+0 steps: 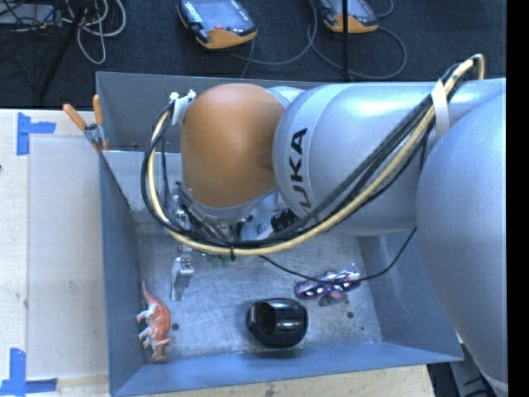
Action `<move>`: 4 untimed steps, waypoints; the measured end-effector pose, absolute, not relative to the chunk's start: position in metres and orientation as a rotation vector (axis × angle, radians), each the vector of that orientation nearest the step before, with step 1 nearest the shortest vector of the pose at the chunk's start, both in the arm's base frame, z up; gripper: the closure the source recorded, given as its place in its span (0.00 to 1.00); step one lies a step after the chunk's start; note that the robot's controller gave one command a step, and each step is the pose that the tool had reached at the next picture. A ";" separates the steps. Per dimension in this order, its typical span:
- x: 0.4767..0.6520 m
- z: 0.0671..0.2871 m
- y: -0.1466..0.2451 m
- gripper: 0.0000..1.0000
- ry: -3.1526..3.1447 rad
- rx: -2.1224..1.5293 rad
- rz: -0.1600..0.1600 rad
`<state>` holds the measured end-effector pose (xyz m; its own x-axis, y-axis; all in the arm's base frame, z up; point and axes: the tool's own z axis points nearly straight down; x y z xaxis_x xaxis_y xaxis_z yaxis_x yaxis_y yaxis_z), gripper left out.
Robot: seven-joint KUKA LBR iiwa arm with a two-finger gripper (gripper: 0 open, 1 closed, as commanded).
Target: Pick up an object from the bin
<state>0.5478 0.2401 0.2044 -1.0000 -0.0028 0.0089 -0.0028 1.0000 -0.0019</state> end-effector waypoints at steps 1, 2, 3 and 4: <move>0.550 0.208 0.239 0.00 -3.140 -0.002 0.001; 0.520 0.144 0.232 0.00 -3.089 0.584 -0.001; 0.479 0.137 0.233 0.00 -2.876 1.255 0.000; 0.479 0.127 0.241 0.00 -2.718 1.577 -0.001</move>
Offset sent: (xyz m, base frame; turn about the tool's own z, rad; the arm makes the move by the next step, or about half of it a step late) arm -0.0606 -0.0172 -0.1344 -0.7761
